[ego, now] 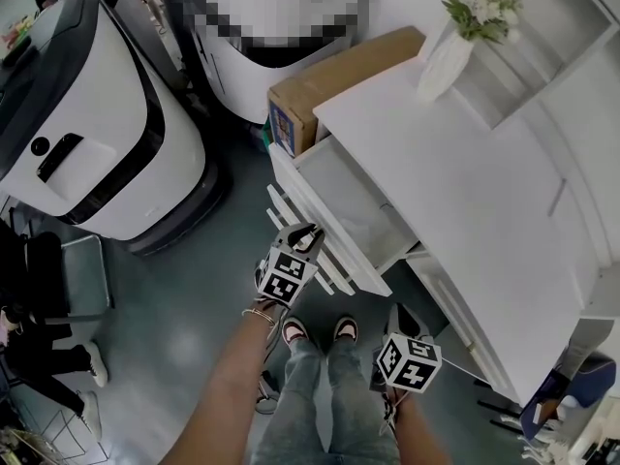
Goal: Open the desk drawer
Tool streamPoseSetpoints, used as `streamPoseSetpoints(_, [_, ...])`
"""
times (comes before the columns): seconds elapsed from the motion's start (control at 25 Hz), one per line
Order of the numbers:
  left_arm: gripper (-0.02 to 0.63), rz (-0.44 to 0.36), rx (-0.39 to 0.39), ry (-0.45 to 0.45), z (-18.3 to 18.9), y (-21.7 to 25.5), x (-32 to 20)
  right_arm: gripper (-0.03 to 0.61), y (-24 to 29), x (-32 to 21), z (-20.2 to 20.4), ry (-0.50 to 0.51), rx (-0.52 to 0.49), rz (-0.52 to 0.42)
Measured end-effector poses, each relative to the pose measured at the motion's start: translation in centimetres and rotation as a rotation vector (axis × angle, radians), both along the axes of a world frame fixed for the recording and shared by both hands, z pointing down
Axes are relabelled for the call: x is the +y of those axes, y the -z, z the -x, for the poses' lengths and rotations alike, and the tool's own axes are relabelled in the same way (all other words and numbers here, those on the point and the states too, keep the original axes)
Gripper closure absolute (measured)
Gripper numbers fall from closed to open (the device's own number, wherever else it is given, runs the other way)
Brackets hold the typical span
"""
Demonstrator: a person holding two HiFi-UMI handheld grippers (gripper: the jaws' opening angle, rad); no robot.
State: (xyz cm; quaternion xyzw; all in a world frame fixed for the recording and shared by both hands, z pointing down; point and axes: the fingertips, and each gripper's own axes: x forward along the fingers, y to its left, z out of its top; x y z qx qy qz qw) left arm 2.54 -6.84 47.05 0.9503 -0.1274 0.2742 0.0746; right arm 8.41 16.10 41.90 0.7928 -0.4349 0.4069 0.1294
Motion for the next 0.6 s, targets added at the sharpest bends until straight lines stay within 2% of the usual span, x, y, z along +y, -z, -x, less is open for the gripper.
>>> streamPoseSetpoints(0.36, [0.523,0.047,0.005,0.081,0.3,-0.3,-0.3,0.571,1.0,-0.3,-0.7,0.027,0.012,-0.011])
streamPoseSetpoints(0.6, [0.523,0.038,0.031,0.117,0.5,3.0,0.0,0.572,3.9,-1.0,-2.1,0.043,0.026,-0.063])
